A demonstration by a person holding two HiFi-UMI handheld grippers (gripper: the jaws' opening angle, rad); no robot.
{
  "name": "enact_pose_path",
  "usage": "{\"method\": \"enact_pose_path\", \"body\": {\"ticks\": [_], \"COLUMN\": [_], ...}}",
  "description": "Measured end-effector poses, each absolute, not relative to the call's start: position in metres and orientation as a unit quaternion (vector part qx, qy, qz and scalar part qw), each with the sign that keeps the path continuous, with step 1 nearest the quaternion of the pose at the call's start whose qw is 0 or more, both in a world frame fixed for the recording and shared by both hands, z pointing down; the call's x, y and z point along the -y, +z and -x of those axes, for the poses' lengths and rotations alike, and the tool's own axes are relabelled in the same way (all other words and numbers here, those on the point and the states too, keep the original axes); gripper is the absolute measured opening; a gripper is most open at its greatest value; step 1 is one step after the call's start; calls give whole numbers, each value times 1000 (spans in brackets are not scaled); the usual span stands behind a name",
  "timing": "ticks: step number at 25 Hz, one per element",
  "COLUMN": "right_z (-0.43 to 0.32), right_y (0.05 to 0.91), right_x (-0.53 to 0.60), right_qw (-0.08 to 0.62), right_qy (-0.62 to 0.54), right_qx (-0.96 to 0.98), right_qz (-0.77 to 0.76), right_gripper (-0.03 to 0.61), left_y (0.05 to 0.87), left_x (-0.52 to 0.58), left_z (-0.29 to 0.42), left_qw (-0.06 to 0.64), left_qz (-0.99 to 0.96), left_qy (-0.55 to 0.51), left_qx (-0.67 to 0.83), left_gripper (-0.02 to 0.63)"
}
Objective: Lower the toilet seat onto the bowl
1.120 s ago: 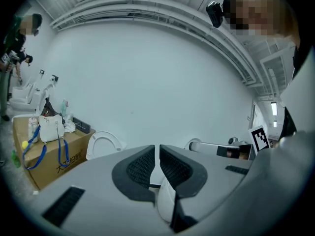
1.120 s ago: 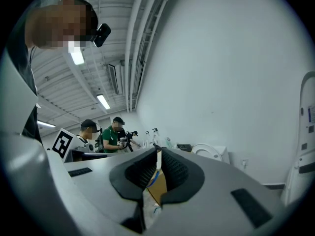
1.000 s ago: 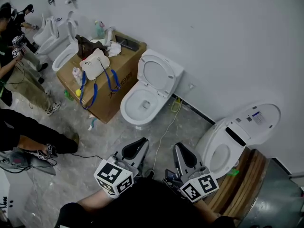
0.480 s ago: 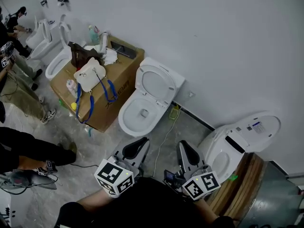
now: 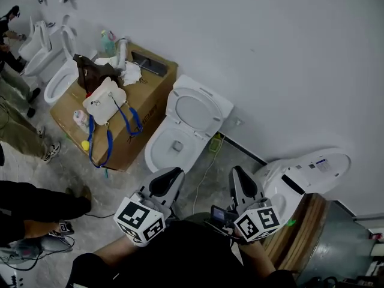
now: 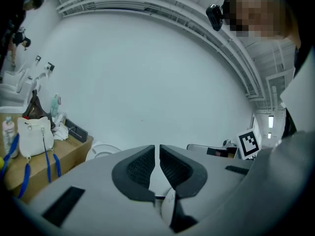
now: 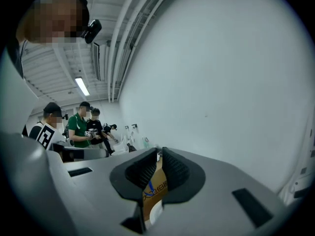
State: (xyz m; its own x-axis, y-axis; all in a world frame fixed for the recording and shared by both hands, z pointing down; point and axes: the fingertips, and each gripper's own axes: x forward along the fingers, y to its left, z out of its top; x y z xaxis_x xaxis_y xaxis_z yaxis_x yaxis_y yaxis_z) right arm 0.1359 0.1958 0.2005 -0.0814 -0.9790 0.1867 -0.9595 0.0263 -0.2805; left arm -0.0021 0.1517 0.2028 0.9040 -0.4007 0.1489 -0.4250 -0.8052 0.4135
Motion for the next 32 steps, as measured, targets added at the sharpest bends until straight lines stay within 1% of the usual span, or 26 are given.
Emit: {"method": "enact_pose_path", "body": {"ticks": [10, 11, 13, 14, 16, 19, 27, 32], "right_z": [-160, -163, -167, -169, -175, -188, -235, -258], "right_y": [227, 232, 243, 249, 261, 277, 328, 376], "right_x": [-106, -97, -78, -68, -51, -27, 43, 80], "right_qw": [-61, -70, -90, -100, -117, -141, -196, -226], "right_qy": [-161, -161, -162, -164, -166, -170, -177, -196], "right_qx": [-719, -721, -727, -730, -735, -741, -748, -748], "right_qz": [673, 670, 661, 656, 647, 634, 609, 593], "right_gripper": [52, 57, 108, 120, 138, 150, 150, 150], "left_y": [221, 223, 226, 228, 230, 233, 256, 271], "left_x": [-97, -91, -77, -69, -54, -35, 8, 25], "left_z": [-13, -14, -18, -20, -27, -43, -96, -113], "left_qw": [215, 213, 209, 207, 202, 205, 232, 243], "left_qz": [-954, -954, -952, -951, -949, -944, -931, -922], "left_qy": [51, 53, 58, 61, 71, 84, 108, 127], "left_qx": [203, 206, 215, 221, 231, 243, 260, 273], "left_gripper": [41, 41, 43, 54, 119, 153, 160, 160]}}
